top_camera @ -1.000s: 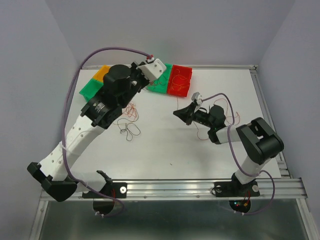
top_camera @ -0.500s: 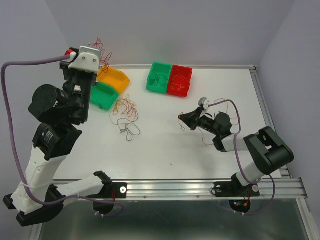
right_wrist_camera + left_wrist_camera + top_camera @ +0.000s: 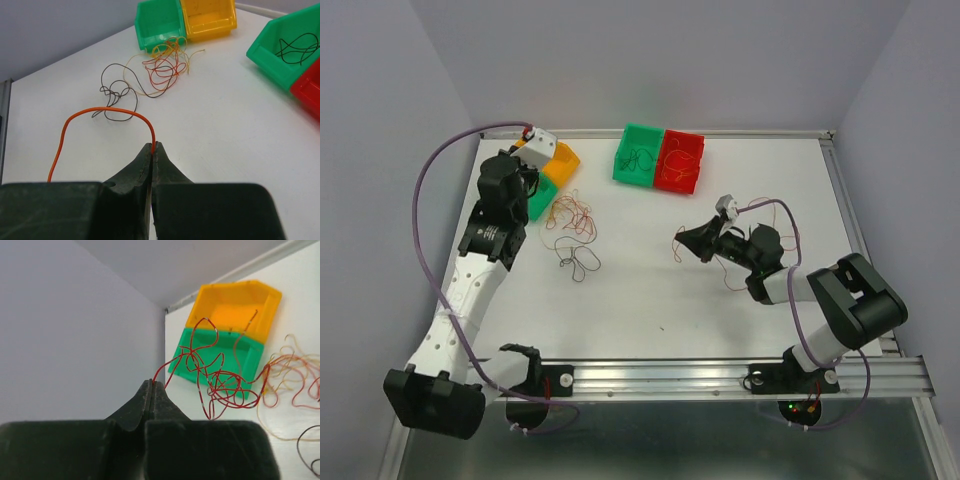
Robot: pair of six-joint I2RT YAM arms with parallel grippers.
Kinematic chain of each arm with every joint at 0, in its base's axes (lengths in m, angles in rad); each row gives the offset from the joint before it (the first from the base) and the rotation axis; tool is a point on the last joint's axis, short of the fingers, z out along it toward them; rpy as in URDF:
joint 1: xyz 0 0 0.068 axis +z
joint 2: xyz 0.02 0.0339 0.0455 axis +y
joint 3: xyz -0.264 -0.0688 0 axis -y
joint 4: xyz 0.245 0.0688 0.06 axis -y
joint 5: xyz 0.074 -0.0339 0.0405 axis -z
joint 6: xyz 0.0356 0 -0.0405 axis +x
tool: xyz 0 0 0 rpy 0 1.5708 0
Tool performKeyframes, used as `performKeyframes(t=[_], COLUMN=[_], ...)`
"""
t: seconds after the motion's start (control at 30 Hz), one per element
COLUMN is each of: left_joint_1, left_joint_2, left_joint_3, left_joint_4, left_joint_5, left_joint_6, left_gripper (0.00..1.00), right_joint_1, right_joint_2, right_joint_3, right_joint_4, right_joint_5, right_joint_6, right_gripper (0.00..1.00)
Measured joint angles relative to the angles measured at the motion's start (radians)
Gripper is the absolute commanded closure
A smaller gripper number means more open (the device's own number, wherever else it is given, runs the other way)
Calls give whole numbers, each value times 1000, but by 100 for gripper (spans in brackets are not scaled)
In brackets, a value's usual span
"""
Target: Untangle the cables
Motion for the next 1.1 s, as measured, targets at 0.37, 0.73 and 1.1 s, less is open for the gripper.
performKeyframes(t=[0.37,0.73,1.1], left_joint_1=[328,444,455], left_joint_2=[220,472,523], left_joint_3=[-86,46,243], left_joint_4=[69,94,-9], left_joint_5=[325,452,509], left_joint_6=[-22,-22,-23], left_gripper=[100,100,100], right_joint_1=[0,0,0], right_joint_2=[16,20,36], right_joint_3=[0,0,0], right_joint_4=[0,2,14], right_joint_5=[-13,-23,-37], right_joint_6=[11,12,16], right_gripper=[100,99,100])
